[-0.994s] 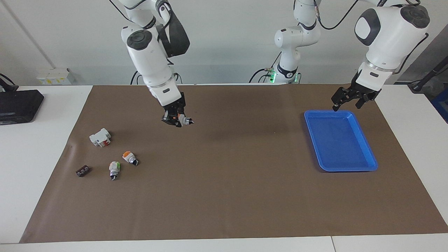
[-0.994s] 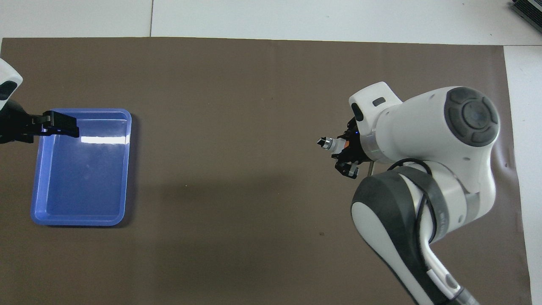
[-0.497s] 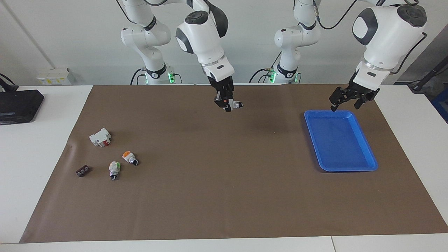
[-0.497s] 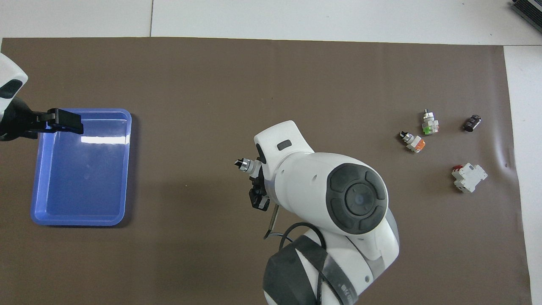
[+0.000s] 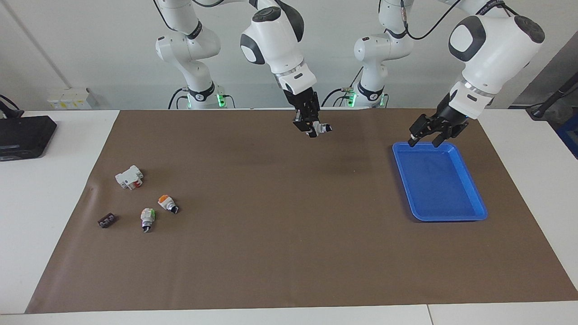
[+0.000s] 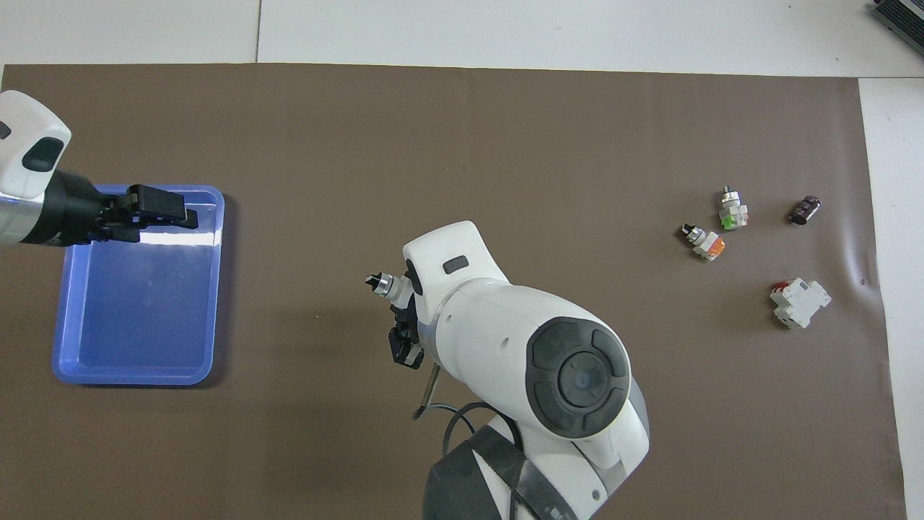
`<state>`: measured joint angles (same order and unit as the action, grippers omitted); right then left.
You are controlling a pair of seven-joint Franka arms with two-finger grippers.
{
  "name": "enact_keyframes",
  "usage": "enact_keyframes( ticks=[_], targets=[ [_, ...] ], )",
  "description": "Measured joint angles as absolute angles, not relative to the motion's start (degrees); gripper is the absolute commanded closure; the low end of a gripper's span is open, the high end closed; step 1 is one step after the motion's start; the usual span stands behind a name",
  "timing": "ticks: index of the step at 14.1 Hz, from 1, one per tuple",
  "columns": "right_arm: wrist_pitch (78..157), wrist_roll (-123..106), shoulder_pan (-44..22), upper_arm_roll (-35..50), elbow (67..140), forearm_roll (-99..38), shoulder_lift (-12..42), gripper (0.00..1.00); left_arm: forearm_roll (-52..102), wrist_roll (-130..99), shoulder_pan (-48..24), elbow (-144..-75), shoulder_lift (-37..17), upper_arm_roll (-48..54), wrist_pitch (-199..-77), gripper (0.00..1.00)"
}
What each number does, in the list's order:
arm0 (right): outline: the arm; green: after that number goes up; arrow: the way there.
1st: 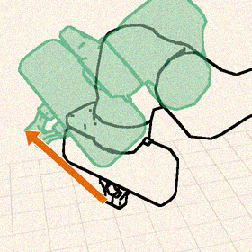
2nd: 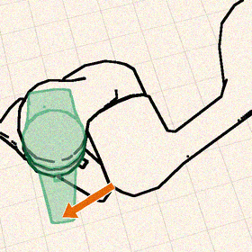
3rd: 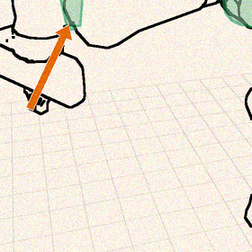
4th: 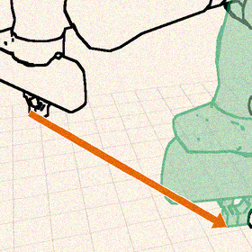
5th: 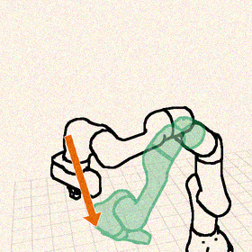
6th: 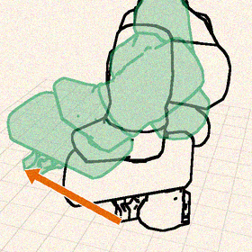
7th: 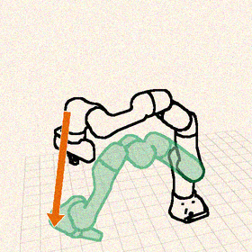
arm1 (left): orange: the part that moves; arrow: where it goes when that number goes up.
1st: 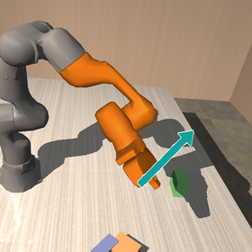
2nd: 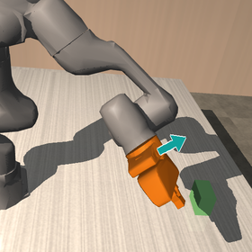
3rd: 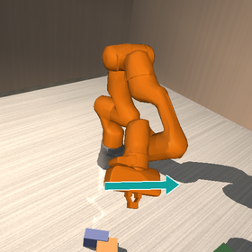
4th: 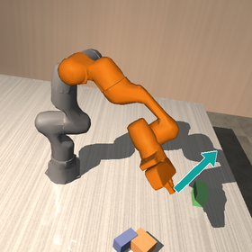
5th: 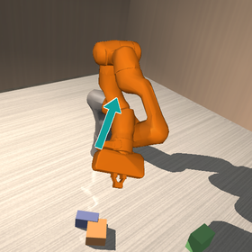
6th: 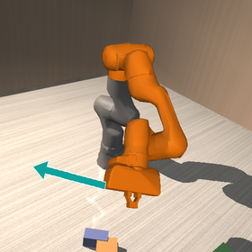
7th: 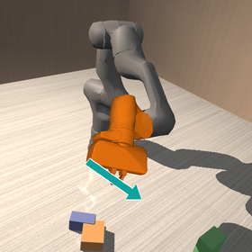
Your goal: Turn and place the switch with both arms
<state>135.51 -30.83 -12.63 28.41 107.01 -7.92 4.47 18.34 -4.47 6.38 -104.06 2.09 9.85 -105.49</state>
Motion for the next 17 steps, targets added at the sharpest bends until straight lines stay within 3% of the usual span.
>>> enact_keyframes(
  ticks=[7,17],
  targets=[
    [135.52,-30.82,-13.37,28.41,107.01,-7.91,4.91,1.0,37.49,-4.71,1.86,-106.69,2.64,10.12,-106.38,0.64],
    [135.52,-30.82,-13.37,28.4,107.01,-7.9,4.93,1.0,47.65,-14.29,-0.96,-108.17,1.25,10.25,-104.75,0.74]
  ],
)
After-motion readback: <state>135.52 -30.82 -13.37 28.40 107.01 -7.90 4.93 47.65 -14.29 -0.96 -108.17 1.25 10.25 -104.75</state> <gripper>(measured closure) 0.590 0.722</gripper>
